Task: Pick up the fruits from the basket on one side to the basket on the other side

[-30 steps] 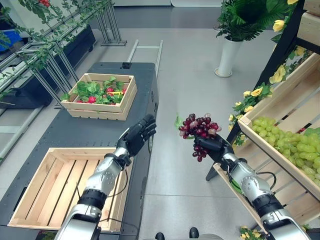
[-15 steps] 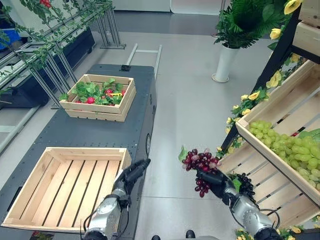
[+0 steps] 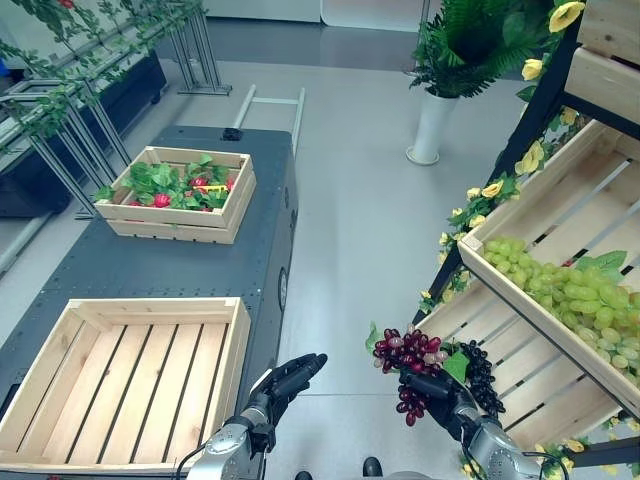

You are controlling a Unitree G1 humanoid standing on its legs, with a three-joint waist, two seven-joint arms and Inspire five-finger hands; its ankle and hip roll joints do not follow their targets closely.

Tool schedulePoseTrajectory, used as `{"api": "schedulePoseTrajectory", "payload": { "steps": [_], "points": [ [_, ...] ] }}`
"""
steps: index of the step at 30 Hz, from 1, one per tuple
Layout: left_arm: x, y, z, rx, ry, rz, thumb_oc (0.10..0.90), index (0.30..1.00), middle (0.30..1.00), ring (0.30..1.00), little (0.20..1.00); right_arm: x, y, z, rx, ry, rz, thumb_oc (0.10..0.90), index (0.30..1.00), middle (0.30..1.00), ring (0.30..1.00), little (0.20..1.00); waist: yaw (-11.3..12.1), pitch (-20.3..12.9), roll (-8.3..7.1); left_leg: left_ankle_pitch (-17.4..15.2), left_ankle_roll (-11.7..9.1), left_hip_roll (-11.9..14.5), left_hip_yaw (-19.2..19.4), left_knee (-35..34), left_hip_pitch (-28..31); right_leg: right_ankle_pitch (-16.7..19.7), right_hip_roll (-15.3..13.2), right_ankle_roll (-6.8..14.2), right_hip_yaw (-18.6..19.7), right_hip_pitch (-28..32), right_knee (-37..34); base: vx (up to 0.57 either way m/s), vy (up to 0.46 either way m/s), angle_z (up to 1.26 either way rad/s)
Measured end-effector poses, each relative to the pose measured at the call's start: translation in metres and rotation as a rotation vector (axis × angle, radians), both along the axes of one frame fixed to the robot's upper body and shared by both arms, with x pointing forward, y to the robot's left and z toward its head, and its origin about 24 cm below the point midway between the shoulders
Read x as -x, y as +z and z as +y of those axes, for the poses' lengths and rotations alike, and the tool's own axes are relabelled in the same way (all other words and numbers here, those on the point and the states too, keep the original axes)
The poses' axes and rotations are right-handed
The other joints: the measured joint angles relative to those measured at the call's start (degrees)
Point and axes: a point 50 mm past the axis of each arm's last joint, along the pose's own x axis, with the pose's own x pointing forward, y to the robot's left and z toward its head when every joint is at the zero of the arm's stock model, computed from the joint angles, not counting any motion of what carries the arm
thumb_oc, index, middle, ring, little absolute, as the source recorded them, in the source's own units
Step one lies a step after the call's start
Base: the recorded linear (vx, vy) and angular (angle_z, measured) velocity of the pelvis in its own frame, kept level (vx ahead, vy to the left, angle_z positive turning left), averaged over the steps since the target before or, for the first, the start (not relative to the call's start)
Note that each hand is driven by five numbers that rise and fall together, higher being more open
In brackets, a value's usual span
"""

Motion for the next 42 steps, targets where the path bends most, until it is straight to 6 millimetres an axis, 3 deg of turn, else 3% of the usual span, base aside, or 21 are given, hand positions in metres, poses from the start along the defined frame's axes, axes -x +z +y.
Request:
{"api": "schedulePoseTrajectory", "payload": {
  "steps": [6,11,14,18,22,25,28,36,42],
  "points": [
    [-0.006,0.005,0.011,-0.042,0.013,-0.017,0.800,0.900,0.900,0.900,0.900,0.004,0.001,-0.008,0.023,-0.101,-0.027,0.400,0.300,0.300,0.300,0.300,-0.90,0.83,-1.04,0.03,-0.03,0.16,0.31,0.02,-0.47,-0.01,0.14,0.03,0.04,-0.79,0.45,-0.02,-0.050,-0.03],
    [-0.023,0.015,0.015,-0.069,0.008,-0.054,0.800,0.900,0.900,0.900,0.900,-0.005,0.009,-0.021,0.058,-0.189,-0.090,0.400,0.300,0.300,0.300,0.300,-0.74,4.93,-2.69,0.23,-0.10,0.20,0.50,1.93,-3.50,-0.16,0.24,-0.14,0.02,-4.51,3.45,-0.05,-0.082,-0.04],
    [-0.041,0.028,0.020,-0.101,-0.013,-0.107,0.800,0.900,0.900,0.900,0.900,-0.020,0.021,-0.026,0.080,-0.225,-0.151,0.400,0.300,0.300,0.300,0.300,-0.71,9.44,-4.13,-1.27,-0.02,0.03,0.55,7.49,-8.58,-0.14,0.14,-0.19,-0.03,-8.35,6.34,-0.16,-0.074,-0.01],
    [-0.069,0.047,0.019,-0.113,-0.029,-0.190,0.800,0.900,0.900,0.900,0.900,-0.042,0.041,-0.041,0.097,-0.290,-0.243,0.400,0.300,0.300,0.300,0.300,-0.82,15.34,-4.16,-4.10,0.02,0.43,0.47,15.92,-15.68,-0.25,0.18,-0.09,-0.03,-13.23,9.99,-0.13,-0.042,0.00],
    [-0.086,0.063,0.019,-0.117,-0.038,-0.250,0.800,0.900,0.900,0.900,0.900,-0.060,0.060,-0.057,0.076,-0.366,-0.315,0.400,0.300,0.300,0.300,0.300,-0.97,18.82,-4.71,-6.03,0.51,0.90,0.27,21.92,-21.39,-0.48,0.52,0.08,0.01,-17.66,13.10,-0.07,-0.052,-0.05],
    [-0.091,0.068,0.018,-0.121,-0.044,-0.269,0.800,0.900,0.900,0.900,0.900,-0.064,0.068,-0.066,0.088,-0.391,-0.343,0.400,0.300,0.300,0.300,0.300,-1.00,19.32,-4.96,-6.68,0.67,1.11,0.06,24.41,-24.31,-0.56,0.66,-0.02,-0.03,-20.05,14.58,-0.08,-0.052,0.00],
    [-0.106,0.084,0.013,-0.138,-0.084,-0.325,0.800,0.900,0.900,0.900,0.900,-0.078,0.094,-0.091,0.132,-0.435,-0.418,0.400,0.300,0.300,0.300,0.300,-0.93,20.70,-5.39,-9.03,0.77,1.76,-1.03,32.41,-31.33,-2.99,1.09,-0.20,-0.60,-26.65,22.47,-0.11,-0.071,0.08],
    [-0.120,0.102,0.013,-0.184,-0.130,-0.366,0.800,0.900,0.900,0.900,0.900,-0.115,0.153,-0.112,0.171,-0.511,-0.596,0.400,0.300,0.300,0.300,0.300,0.08,21.41,-5.78,-14.06,0.96,1.95,-3.22,47.04,-41.15,-10.28,0.59,-0.82,-2.74,-37.27,39.41,-0.09,-0.041,0.11],
    [-0.119,0.101,0.017,-0.208,-0.147,-0.347,0.800,0.900,0.900,0.900,0.900,-0.132,0.190,-0.123,0.215,-0.525,-0.680,0.400,0.300,0.300,0.300,0.300,1.19,21.80,-5.16,-15.76,0.98,1.90,-3.57,53.02,-45.65,-12.79,-0.42,-1.15,-3.52,-42.50,46.94,0.00,-0.002,0.01]
  ]
}}
